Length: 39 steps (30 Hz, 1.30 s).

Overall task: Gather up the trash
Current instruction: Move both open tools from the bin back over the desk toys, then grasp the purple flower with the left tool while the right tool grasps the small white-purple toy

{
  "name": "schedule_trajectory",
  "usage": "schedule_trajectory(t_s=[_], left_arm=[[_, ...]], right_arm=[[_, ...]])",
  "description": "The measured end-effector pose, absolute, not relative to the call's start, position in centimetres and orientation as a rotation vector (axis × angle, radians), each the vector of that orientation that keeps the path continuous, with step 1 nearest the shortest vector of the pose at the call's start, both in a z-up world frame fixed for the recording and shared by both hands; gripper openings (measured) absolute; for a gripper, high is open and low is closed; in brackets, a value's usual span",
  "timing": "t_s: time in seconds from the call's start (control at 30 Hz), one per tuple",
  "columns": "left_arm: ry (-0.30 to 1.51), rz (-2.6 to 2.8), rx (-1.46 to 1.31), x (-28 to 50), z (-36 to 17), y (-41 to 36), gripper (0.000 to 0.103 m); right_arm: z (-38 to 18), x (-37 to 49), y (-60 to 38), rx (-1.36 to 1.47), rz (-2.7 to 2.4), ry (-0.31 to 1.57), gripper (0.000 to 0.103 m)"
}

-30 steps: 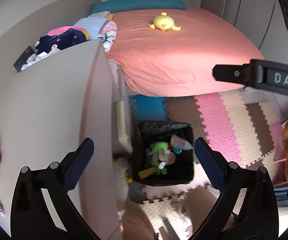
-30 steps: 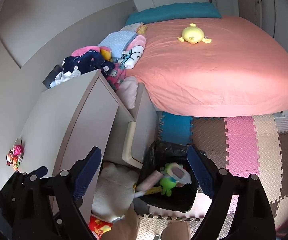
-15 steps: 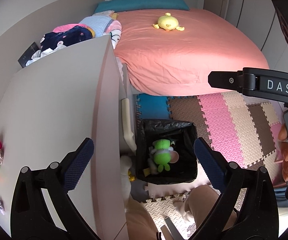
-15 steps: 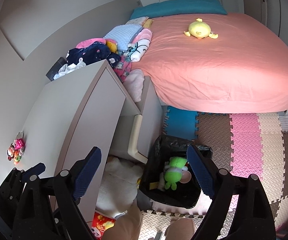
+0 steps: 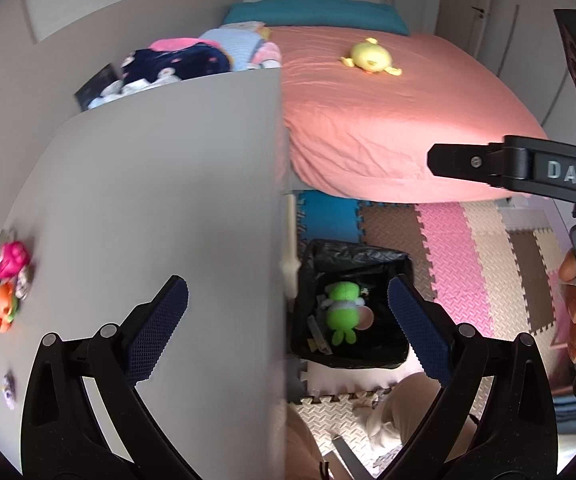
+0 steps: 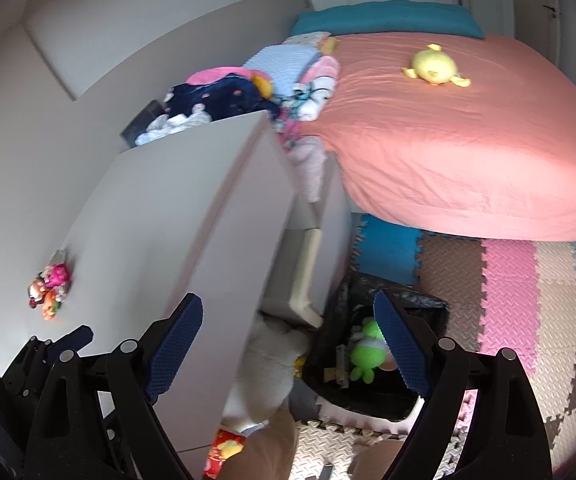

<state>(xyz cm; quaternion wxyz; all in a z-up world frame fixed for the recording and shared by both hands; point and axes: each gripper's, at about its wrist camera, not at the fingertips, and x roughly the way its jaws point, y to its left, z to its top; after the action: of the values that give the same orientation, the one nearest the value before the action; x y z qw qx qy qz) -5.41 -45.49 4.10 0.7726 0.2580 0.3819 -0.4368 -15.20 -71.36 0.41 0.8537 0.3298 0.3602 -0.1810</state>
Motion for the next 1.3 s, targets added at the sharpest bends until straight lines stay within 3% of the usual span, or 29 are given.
schedule_trajectory(t_s=[0.13,0.23,0.77,1.07,1.13,1.3], left_arm=[[0.831,-0.888,0.538,-3.6,4.4,-42.9,0.097],[0.827,-0.826,0.518,-2.0,4.8,-40.3,0.097],[0.86,-0.53,0.343,6.2,5.1,-26.2,0.097],[0.892,-0.409,0.273,9.7,2.5,-20.2,0.097],[0.891,-0.391,0.269,10.5,2.0,-19.5,0.09],[0.94,-0.393,0.259,12.3,0.6,-18.6,0.059]], right_arm=[[1.5,-13.1,-69.0,0.667,-0.297,0.729,0.091],[2.3,-11.2,-66.9,0.641,-0.257,0.699,0.1],[4.1,-1.8,-56.1,0.476,0.025,0.728,0.1],[3.9,3.2,-50.3,0.444,0.136,0.797,0.1],[3.6,4.5,-49.4,0.457,0.147,0.837,0.1],[3.5,7.9,-47.3,0.429,0.153,0.867,0.1]])
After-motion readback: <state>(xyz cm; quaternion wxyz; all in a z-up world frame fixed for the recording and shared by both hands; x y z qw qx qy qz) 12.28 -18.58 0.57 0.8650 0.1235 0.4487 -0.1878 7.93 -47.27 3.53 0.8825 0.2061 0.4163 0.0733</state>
